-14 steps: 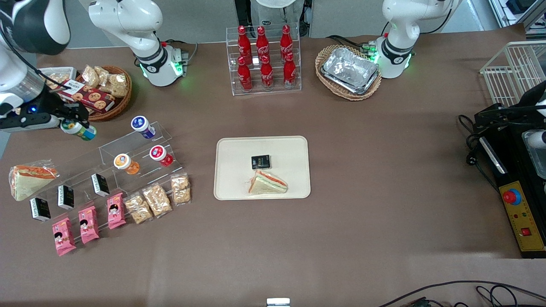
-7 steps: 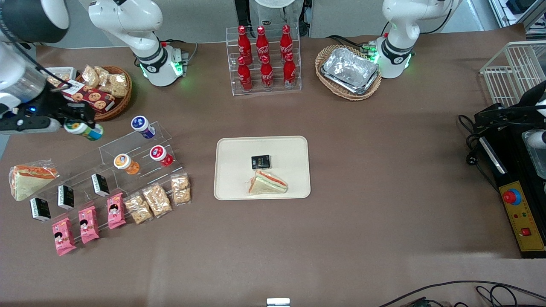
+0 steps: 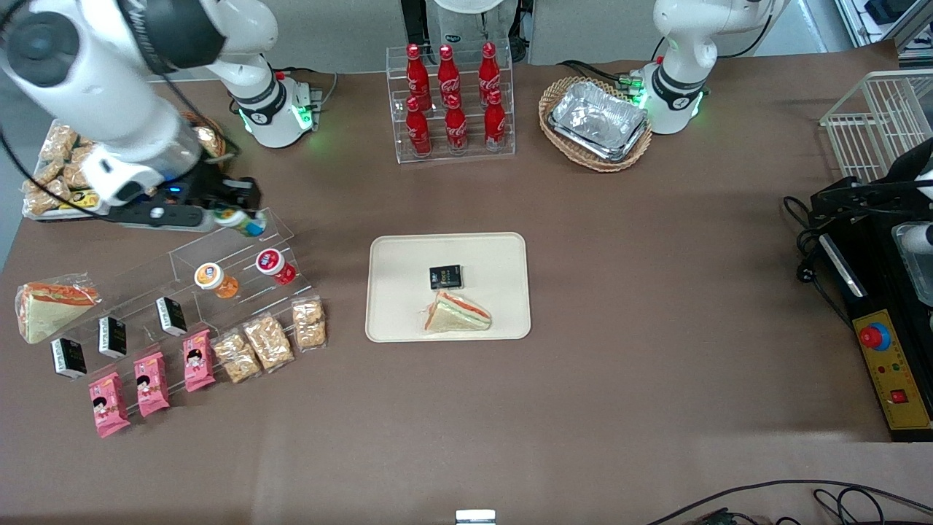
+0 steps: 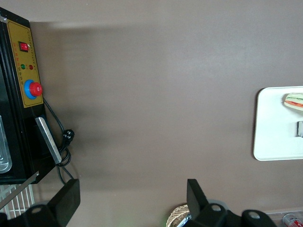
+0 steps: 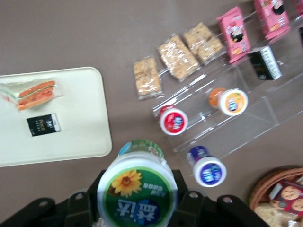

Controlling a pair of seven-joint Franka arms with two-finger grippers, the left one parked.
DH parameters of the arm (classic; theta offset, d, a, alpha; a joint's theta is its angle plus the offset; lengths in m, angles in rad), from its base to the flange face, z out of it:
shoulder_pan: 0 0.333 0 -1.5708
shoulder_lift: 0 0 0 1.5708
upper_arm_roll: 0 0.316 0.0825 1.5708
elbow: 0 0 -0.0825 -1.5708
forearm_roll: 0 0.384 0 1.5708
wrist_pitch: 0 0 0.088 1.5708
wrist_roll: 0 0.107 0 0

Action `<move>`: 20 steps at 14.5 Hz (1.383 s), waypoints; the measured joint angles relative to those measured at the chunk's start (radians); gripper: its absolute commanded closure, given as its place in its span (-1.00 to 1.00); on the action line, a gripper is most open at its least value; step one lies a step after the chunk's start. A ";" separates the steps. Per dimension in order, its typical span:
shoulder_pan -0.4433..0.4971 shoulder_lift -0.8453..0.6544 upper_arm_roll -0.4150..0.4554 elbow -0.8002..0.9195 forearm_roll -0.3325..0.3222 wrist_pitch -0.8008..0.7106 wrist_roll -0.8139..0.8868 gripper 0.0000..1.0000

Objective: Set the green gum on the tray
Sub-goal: 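Carry the held green cup over to the cream tray, then lower the green cup onto the tray beside the black box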

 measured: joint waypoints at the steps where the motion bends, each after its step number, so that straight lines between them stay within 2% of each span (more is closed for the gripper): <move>1: 0.001 0.017 0.034 0.000 0.001 0.017 0.048 0.52; 4: 0.006 0.088 0.116 -0.003 0.001 0.113 0.176 0.53; 6: 0.041 0.144 0.133 -0.017 -0.006 0.198 0.257 0.53; 11: 0.141 0.292 0.137 -0.070 -0.099 0.371 0.406 0.52; 15: 0.150 0.373 0.136 -0.153 -0.180 0.548 0.461 0.51; 18: 0.161 0.384 0.137 -0.242 -0.215 0.654 0.483 0.51; 20: 0.164 0.390 0.137 -0.298 -0.266 0.730 0.535 0.51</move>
